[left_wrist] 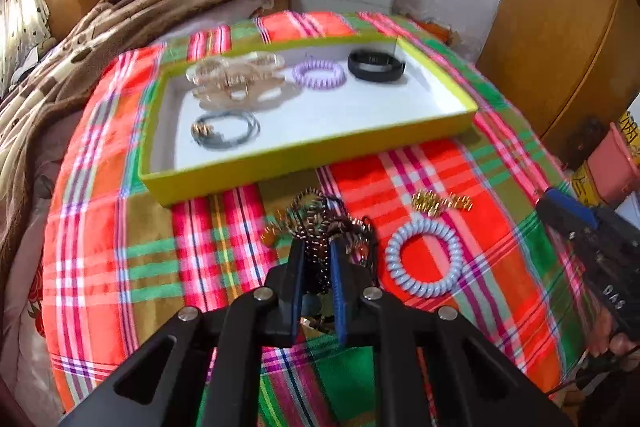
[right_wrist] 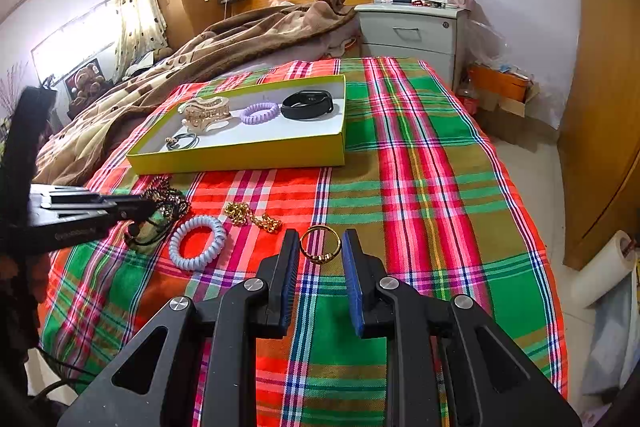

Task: Organize jewelry
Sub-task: 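Grasp and lift the gold ring with the right tool while the left tool grasps the beaded bracelet, then carry the ring and beaded bracelet into the yellow box with both tools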

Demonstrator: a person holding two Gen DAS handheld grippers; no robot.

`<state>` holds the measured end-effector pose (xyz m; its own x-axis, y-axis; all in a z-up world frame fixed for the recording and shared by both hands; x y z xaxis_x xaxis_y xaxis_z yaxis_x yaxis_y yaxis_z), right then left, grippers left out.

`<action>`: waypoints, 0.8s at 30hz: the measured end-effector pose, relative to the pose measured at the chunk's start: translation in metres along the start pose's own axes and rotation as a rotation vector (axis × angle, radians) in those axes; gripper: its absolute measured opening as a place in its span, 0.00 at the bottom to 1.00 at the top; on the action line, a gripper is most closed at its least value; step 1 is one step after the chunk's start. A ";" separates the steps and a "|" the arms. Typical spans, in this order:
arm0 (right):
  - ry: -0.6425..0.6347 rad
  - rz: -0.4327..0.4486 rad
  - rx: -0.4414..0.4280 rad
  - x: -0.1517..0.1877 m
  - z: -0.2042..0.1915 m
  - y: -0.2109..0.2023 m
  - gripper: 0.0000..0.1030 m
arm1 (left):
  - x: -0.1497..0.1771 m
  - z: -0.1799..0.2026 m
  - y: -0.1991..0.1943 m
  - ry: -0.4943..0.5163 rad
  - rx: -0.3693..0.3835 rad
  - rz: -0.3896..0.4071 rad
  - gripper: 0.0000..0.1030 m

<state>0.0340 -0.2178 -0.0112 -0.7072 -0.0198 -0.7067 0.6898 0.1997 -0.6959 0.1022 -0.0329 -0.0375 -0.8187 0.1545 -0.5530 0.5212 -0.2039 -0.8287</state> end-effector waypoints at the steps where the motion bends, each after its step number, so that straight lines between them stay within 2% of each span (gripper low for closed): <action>1: 0.000 0.002 0.000 0.000 0.000 -0.001 0.22 | -0.002 -0.001 -0.004 -0.011 0.013 0.011 0.12; 14: -0.003 0.035 0.005 -0.011 0.000 -0.012 0.22 | -0.020 -0.010 -0.033 -0.048 0.071 0.087 0.12; 24: -0.038 0.095 -0.017 -0.050 -0.007 -0.016 0.22 | -0.049 -0.018 -0.041 -0.057 0.098 0.119 0.12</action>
<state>0.0575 -0.2132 0.0359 -0.6323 -0.0375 -0.7738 0.7503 0.2191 -0.6237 0.1250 -0.0143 0.0221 -0.7663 0.0690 -0.6388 0.5919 -0.3110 -0.7436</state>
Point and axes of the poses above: each gripper's, at about its wrist camera, not at the fingertips, and y roughly the way its jaws point, z to its right, x to its underside, the point moved 2 cm from there along y, roughly the way its jaws point, and after that the axes turned 1 degree about x, right-handed, at the moved point
